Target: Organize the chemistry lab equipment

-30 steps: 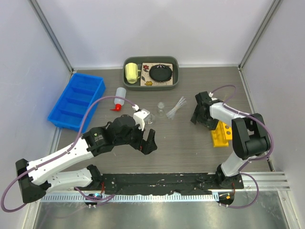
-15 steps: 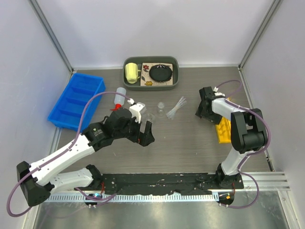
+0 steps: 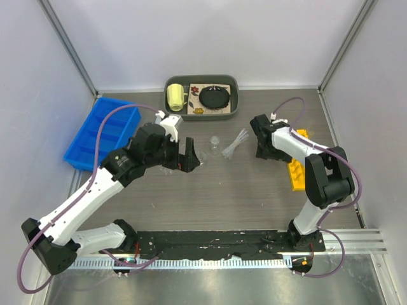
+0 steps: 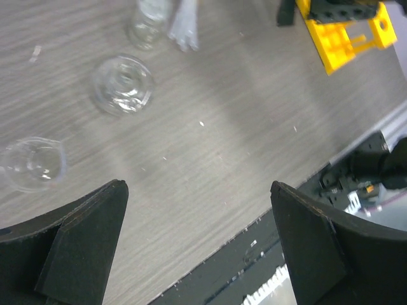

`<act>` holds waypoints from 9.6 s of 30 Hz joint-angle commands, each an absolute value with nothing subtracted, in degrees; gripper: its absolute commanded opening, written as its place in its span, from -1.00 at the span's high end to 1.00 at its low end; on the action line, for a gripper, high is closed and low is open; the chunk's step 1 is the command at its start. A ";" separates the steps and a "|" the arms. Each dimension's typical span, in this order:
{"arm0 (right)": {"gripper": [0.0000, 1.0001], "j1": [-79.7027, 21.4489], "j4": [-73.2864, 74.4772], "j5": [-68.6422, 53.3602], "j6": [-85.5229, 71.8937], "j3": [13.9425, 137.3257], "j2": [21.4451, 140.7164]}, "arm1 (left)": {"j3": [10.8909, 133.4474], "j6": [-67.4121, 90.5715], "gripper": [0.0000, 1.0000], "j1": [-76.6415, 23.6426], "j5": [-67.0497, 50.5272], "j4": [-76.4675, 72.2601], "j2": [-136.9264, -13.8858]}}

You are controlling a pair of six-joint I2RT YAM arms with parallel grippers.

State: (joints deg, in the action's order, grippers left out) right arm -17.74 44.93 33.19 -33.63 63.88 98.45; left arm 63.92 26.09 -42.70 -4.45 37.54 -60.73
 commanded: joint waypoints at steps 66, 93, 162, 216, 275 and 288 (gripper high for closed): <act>-0.91 -31.73 44.91 24.52 -27.86 65.74 72.69 | 102.93 23.28 0.28 -12.13 16.70 50.01 -119.37; -0.91 -34.54 43.07 20.22 -27.95 61.96 67.86 | 98.97 55.63 0.39 -3.35 22.50 61.53 -98.44; -0.91 -36.91 39.29 14.24 -24.87 56.95 69.96 | 69.00 77.34 0.36 16.25 -4.03 -3.07 -99.05; -0.91 -43.59 39.99 17.40 -28.92 58.88 69.70 | 37.18 88.69 -1.00 24.52 -27.51 -36.07 -83.96; -0.99 -48.78 20.48 -6.68 -27.51 62.67 74.36 | 78.40 11.08 -0.99 3.34 19.69 41.14 -94.22; -0.99 -48.78 24.34 -2.90 -26.98 59.60 64.78 | 76.03 8.96 -0.41 3.34 18.72 34.98 -99.14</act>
State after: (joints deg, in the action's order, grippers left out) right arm -48.40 24.60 -4.58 -26.96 60.82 66.78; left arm 76.40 10.15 3.42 18.50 38.57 -98.10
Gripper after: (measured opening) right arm 0.996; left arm 0.773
